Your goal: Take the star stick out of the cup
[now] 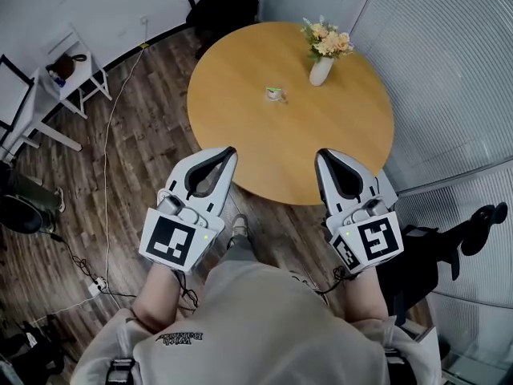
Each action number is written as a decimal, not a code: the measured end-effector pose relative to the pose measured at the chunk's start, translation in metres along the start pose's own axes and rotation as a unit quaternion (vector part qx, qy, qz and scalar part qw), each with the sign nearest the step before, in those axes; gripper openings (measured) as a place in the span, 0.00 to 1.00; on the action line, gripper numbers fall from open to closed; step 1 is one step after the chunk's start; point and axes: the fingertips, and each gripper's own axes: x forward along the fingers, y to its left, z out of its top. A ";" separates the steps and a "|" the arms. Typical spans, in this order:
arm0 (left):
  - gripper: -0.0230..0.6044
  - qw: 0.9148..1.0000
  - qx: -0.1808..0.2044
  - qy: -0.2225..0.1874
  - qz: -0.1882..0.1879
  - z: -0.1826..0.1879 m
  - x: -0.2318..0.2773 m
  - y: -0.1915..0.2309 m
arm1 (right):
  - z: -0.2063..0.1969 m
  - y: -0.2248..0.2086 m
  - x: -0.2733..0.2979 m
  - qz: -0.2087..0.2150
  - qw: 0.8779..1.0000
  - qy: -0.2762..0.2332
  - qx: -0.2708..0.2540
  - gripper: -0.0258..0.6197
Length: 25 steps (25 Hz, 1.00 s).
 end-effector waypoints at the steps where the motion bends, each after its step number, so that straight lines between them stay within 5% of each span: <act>1: 0.07 1.000 -0.001 -0.001 -0.003 0.002 0.003 0.010 | 0.003 -0.001 0.009 -0.004 1.000 0.001 -0.002 0.09; 10: 0.07 0.999 0.018 -0.009 -0.028 -0.001 0.044 0.080 | 0.018 -0.020 0.076 -0.036 0.999 -0.005 -0.012 0.09; 25: 0.07 0.999 0.016 0.003 -0.037 -0.016 0.096 0.102 | 0.006 -0.060 0.113 -0.045 0.999 0.002 -0.019 0.09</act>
